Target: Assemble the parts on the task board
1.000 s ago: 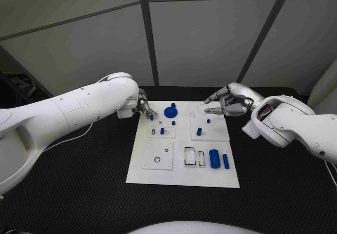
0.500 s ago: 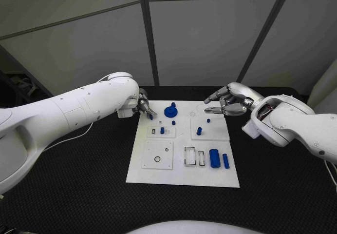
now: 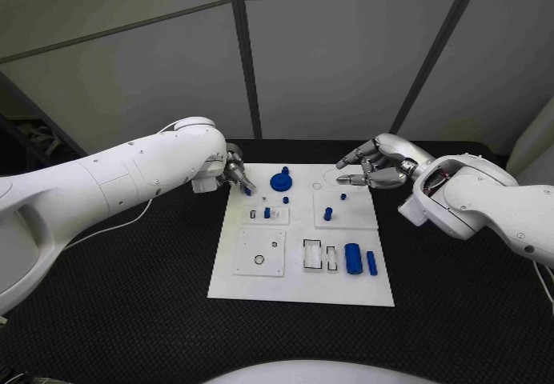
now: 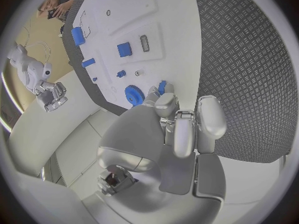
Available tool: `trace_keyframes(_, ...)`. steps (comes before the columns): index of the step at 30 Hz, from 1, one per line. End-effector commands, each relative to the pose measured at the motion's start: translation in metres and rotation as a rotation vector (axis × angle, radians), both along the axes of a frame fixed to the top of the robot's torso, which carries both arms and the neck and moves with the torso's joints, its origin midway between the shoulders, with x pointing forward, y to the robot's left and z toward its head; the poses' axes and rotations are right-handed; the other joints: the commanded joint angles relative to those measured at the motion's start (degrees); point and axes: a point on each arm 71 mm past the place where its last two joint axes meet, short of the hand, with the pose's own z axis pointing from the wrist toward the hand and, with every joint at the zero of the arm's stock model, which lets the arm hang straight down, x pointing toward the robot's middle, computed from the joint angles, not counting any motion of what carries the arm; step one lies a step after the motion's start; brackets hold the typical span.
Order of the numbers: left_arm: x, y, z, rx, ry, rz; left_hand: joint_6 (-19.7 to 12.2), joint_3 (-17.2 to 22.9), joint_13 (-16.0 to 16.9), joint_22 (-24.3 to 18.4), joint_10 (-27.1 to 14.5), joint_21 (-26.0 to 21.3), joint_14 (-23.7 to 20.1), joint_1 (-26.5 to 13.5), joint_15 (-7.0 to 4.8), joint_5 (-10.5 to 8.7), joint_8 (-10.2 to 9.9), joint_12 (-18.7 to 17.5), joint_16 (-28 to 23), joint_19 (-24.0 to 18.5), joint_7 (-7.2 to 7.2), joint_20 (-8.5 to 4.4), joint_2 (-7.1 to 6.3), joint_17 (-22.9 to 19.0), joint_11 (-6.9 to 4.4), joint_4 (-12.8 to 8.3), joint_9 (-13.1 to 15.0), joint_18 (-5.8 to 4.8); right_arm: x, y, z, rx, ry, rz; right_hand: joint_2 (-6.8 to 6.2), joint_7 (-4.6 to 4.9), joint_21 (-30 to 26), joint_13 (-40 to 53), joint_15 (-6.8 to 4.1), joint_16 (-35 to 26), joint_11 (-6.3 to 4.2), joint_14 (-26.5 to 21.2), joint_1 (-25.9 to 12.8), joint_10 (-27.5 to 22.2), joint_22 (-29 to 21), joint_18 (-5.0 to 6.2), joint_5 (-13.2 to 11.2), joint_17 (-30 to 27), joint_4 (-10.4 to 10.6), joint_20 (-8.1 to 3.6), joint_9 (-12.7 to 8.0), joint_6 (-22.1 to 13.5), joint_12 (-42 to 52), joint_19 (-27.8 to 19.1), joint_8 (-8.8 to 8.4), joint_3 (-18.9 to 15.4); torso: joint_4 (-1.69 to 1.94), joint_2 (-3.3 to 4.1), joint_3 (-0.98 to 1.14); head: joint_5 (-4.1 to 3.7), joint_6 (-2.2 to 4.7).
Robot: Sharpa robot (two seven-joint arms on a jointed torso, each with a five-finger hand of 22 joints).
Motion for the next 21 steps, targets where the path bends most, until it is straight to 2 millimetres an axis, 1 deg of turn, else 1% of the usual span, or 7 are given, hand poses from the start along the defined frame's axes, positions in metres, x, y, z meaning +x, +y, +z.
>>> trace_keyframes(1, -0.003, 0.003, 0.003, -0.049, -0.009, 0.016, -0.4, 7.4, 2.8, 0.2, 2.3, -0.2, 4.8, -0.2, -0.25, -0.22, 0.4, -0.3, -0.1, 0.3, 0.00, 0.10, 0.95, 9.7, -0.30, -7.5, 6.7, -2.38, 0.000, 0.000, 0.001, 0.001, 0.001, 0.006, 0.30, -0.04, -0.3, 0.0, -0.04, -0.3, 0.02, 1.6, -0.3, -0.1, 10.5, 0.38, 0.2, 0.0, 0.3, -0.16, 0.1, 0.3, -0.1, 3.0, 0.02, 0.2, 0.08, -0.07, 0.00, 0.07, 0.04)
trace_keyframes(5, -0.008, 0.007, 0.006, -0.071, -0.021, 0.027, -0.6, 8.1, 2.8, 0.3, 2.4, -0.1, 4.8, -0.9, -0.24, -0.17, 0.6, -0.3, 0.0, 0.3, 0.01, 0.07, 0.85, 9.7, -0.34, -8.1, 7.2, -2.38, 0.001, -0.001, 0.001, 0.000, 0.001, 0.004, 0.33, -0.04, -0.4, 0.0, -0.04, -0.4, 0.02, 1.6, -0.3, -0.1, 10.5, 0.40, 0.2, -0.1, 0.3, -0.16, 0.1, 0.3, -0.1, 2.9, 0.02, 0.2, 0.19, -0.19, 0.03, 0.16, -0.08)
trace_keyframes(6, -0.010, 0.008, 0.008, -0.083, -0.028, 0.033, -0.6, 9.2, 2.8, 0.4, 2.5, -0.1, 4.8, -2.1, -0.29, -0.21, 0.9, -0.3, 0.0, 0.4, -0.03, 0.05, 0.70, 9.7, -0.36, -9.0, 8.1, -2.40, 0.001, -0.001, 0.001, -0.001, 0.002, 0.004, 0.33, -0.04, -0.4, 0.0, -0.04, -0.4, 0.02, 1.6, -0.3, -0.1, 10.5, 0.40, 0.2, -0.1, 0.3, -0.16, 0.1, 0.3, -0.1, 2.9, 0.02, 0.2, 0.18, -0.20, 0.02, 0.23, -0.12)
trace_keyframes(13, -0.024, 0.008, 0.016, -0.122, -0.064, 0.034, -0.6, 10.3, 3.0, 0.8, 2.6, 0.0, 4.8, -3.5, -0.37, -0.19, 1.2, 0.1, 0.1, 0.6, -0.12, -0.02, 0.53, 9.8, -0.43, -9.8, 9.0, -2.45, 0.002, -0.003, 0.000, -0.003, 0.004, -0.001, 0.34, -0.04, -0.4, 0.0, -0.05, -0.4, 0.02, 1.5, -0.3, -0.1, 10.4, 0.42, 0.2, -0.1, 0.3, -0.16, 0.1, 0.3, -0.1, 2.9, 0.02, 0.2, 0.74, -0.49, -0.17, 0.34, -0.33)
trace_keyframes(16, -0.031, 0.007, 0.019, -0.134, -0.078, 0.030, -0.6, 10.7, 3.0, 0.9, 2.7, 0.1, 4.9, -3.9, -0.40, -0.17, 1.3, 0.3, 0.2, 0.8, -0.15, -0.04, 0.46, 10.0, -0.46, -10.2, 9.3, -2.49, 0.003, -0.003, 0.000, -0.004, 0.004, -0.001, 0.34, -0.04, -0.4, 0.0, -0.05, -0.4, 0.02, 1.5, -0.3, -0.1, 10.4, 0.42, 0.2, -0.1, 0.3, -0.16, 0.1, 0.3, -0.1, 2.9, 0.02, 0.2, 0.88, -0.54, -0.22, 0.31, -0.45)
trace_keyframes(18, -0.036, 0.006, 0.019, -0.140, -0.087, 0.026, -0.6, 11.1, 3.1, 1.0, 2.8, 0.2, 4.9, -4.3, -0.43, -0.16, 1.4, 0.6, 0.2, 0.9, -0.17, -0.06, 0.39, 10.0, -0.48, -10.6, 9.5, -2.50, 0.003, -0.003, 0.000, -0.004, 0.004, -0.001, 0.34, -0.04, -0.4, 0.0, -0.05, -0.4, 0.02, 1.5, -0.3, -0.1, 10.4, 0.42, 0.2, -0.1, 0.3, -0.16, 0.1, 0.3, -0.1, 2.9, 0.02, 0.2, 0.92, -0.58, -0.24, 0.31, -0.47)
trace_keyframes(21, -0.043, 0.005, 0.018, -0.142, -0.104, 0.017, -0.6, 11.5, 3.2, 1.2, 2.8, 0.3, 4.9, -4.5, -0.44, -0.13, 1.4, 0.8, 0.3, 1.0, -0.19, -0.08, 0.30, 10.2, -0.50, -10.9, 9.7, -2.54, 0.003, -0.003, -0.001, -0.004, 0.004, -0.001, 0.34, -0.04, -0.4, 0.0, -0.05, -0.4, 0.02, 1.5, -0.3, -0.1, 10.4, 0.42, 0.2, -0.1, 0.3, -0.16, 0.1, 0.3, -0.1, 2.9, 0.02, 0.2, 0.84, -0.62, -0.21, 0.45, -0.44)
